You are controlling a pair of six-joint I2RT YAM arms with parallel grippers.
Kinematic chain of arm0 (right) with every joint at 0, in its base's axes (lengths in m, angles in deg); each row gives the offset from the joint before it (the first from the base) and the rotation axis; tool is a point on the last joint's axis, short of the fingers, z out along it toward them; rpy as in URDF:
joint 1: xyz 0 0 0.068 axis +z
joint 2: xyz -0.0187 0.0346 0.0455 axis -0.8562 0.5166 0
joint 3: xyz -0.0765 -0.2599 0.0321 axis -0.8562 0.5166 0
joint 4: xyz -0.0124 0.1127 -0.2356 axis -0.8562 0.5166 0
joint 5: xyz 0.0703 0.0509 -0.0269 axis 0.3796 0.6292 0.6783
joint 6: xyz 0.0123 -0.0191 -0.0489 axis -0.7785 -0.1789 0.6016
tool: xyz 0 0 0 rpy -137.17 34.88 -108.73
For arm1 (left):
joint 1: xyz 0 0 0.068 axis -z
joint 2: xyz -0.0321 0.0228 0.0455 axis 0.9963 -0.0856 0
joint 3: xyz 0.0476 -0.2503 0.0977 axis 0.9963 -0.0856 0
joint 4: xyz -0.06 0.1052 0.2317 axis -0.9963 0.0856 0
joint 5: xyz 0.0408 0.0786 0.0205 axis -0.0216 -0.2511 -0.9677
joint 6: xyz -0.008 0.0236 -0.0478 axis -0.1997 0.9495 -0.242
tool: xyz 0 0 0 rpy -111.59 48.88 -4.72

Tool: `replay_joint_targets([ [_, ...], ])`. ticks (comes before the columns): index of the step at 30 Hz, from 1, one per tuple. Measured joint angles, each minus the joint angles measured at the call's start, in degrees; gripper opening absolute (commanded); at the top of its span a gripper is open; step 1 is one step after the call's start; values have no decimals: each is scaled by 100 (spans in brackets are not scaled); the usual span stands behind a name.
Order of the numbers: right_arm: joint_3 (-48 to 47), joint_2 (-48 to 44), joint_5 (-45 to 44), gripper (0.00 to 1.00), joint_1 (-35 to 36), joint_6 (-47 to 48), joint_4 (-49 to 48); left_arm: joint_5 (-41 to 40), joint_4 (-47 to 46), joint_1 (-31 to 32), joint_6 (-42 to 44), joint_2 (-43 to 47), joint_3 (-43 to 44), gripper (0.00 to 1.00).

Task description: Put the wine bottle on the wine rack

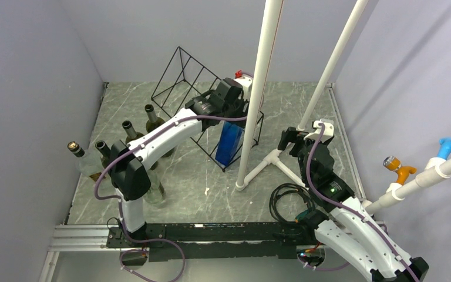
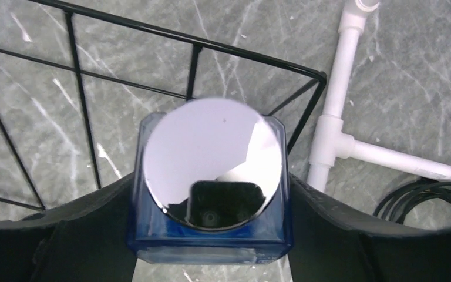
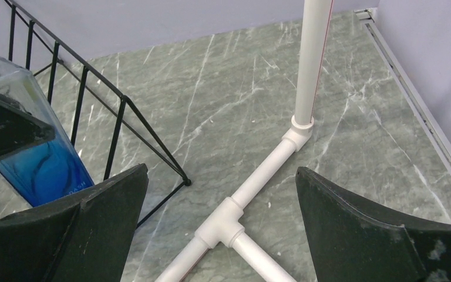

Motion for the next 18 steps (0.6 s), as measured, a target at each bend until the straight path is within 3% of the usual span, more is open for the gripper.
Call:
replay_joint_targets([
  [2,11,2,0,100,-4,0,0,103,-33,-2,-74,-59,0,99],
  [18,26,109,7,100,-15,0,-2,411,-98,4,-184,-249,-125,100],
])
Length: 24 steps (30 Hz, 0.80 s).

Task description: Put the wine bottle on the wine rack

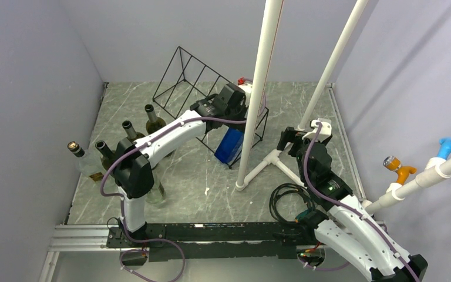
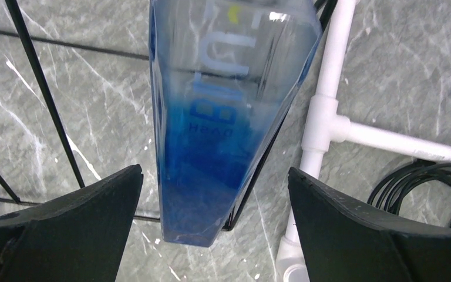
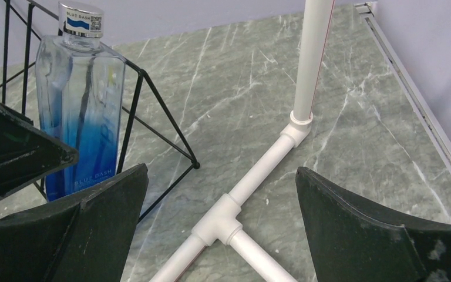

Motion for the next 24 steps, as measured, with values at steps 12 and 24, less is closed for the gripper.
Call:
replay_joint_targets([
  [12,0,197,0,100,-4,-2,-2,160,68,-264,17,1434,-1292,100],
  [24,0,546,-2,100,-15,0,7,-785,400,-472,527,4135,-2041,100],
])
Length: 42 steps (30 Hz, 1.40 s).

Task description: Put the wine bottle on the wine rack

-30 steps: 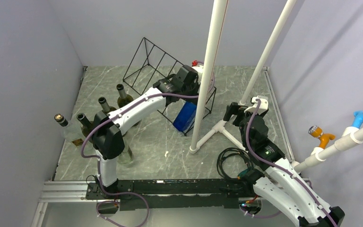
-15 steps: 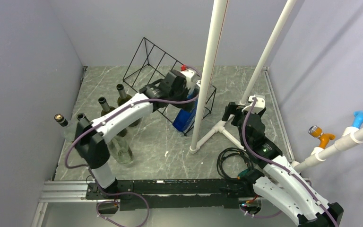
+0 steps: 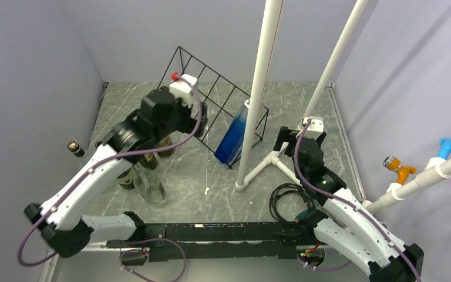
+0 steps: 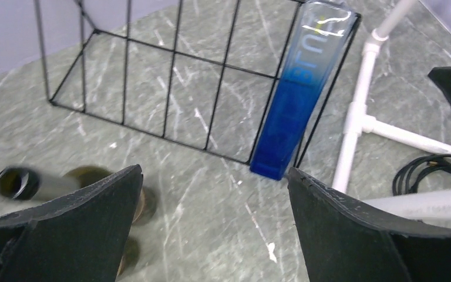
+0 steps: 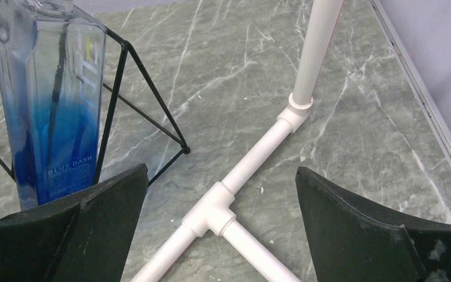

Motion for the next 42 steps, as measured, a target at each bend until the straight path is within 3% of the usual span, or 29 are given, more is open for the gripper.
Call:
replay_joint_targets([
  [7,9,173,0,100,0,-2,2,-551,223,0,-37,1561,-868,100],
  [15,37,321,-31,100,0,0,22,-837,846,0,-339,3060,-1211,100],
  [32,37,452,-122,100,-4,13,103,-898,2330,0,-1217,4365,-2120,99],
  [42,37,612,26,100,-4,9,98,-1097,2341,0,-1250,4378,-2581,70],
])
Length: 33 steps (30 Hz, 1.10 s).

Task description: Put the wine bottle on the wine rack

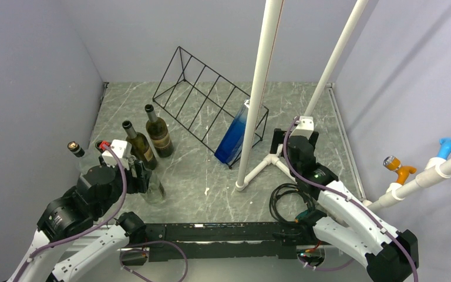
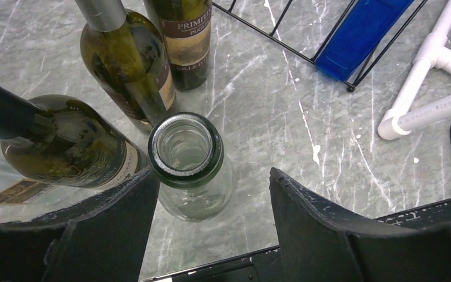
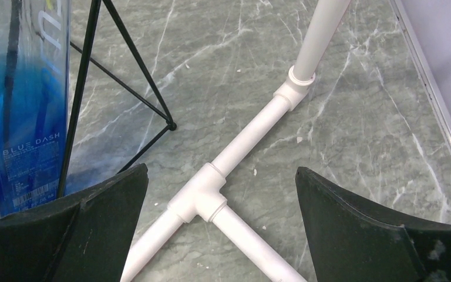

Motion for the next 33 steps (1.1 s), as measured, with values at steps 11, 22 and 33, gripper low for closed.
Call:
replay_joint_targets([
  [11,227,-125,61,100,0,-46,-85,-212,-52,0,-2,-240,-59,52],
  [22,389,-291,157,100,0,-105,-229,-334,-201,-7,0,-557,-57,6],
  [33,505,-503,214,100,0,-153,-275,-212,-306,-7,4,-909,63,0],
])
